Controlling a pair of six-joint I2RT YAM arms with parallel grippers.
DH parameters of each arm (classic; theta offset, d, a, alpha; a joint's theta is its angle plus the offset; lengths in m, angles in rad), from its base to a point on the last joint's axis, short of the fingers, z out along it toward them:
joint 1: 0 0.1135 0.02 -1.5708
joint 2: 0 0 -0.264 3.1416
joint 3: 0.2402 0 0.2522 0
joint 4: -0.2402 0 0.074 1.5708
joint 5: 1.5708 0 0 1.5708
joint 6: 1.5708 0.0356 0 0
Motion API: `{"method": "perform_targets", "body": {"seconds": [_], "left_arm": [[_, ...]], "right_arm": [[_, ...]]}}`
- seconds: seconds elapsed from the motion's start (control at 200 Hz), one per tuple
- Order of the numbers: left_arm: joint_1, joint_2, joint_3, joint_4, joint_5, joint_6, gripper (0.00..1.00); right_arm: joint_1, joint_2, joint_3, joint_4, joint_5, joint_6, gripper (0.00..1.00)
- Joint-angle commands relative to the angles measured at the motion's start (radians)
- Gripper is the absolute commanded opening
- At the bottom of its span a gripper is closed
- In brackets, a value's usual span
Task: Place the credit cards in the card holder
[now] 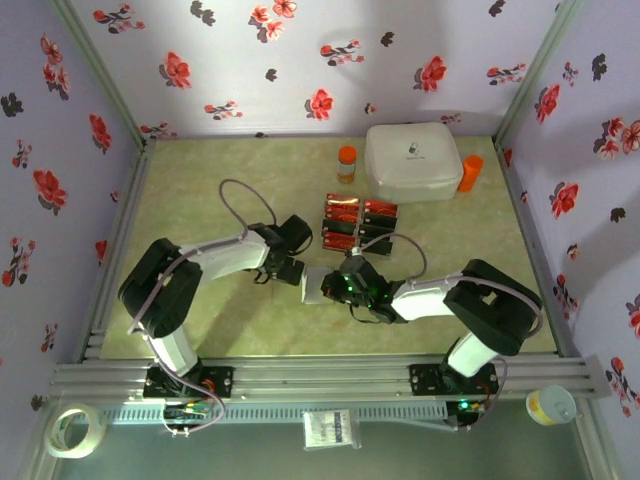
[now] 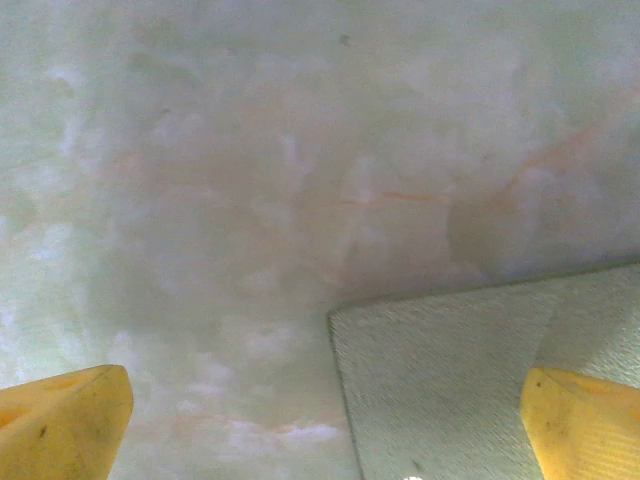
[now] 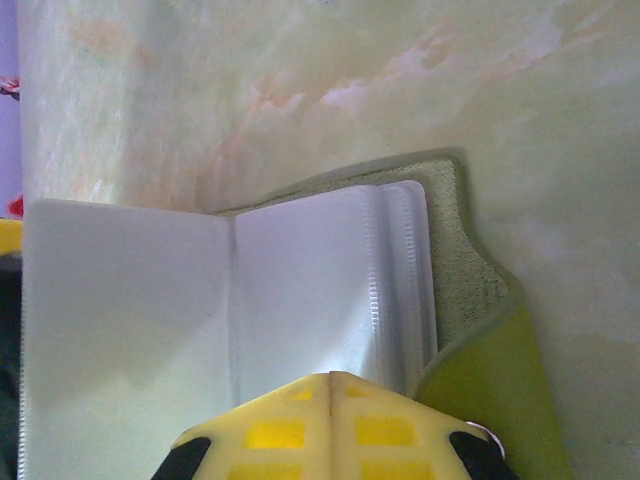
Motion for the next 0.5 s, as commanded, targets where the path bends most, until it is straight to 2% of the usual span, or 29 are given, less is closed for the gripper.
{"method": "perform_targets", "body": {"seconds": [0.0,0.245,0.495], "left_arm": [[0.031,-0.088,-0.003,0.022,0.068,-0.069,1.00],[0.003,-0.142,0.093,-0.015,0.107,-0.072,1.00],[-0.066,-0.047,0.227,-0.051,0.110,-0.065,1.00]], "right_arm": [[-0.007,0.018,-0.024,0.006,0.004,0.015,0.00],[-0.006,0.023,-0.037,0.022,0.004,0.028,0.00],[-0.007,0.027,-0.058,0.057,0.008,0.046,0.00]]}}
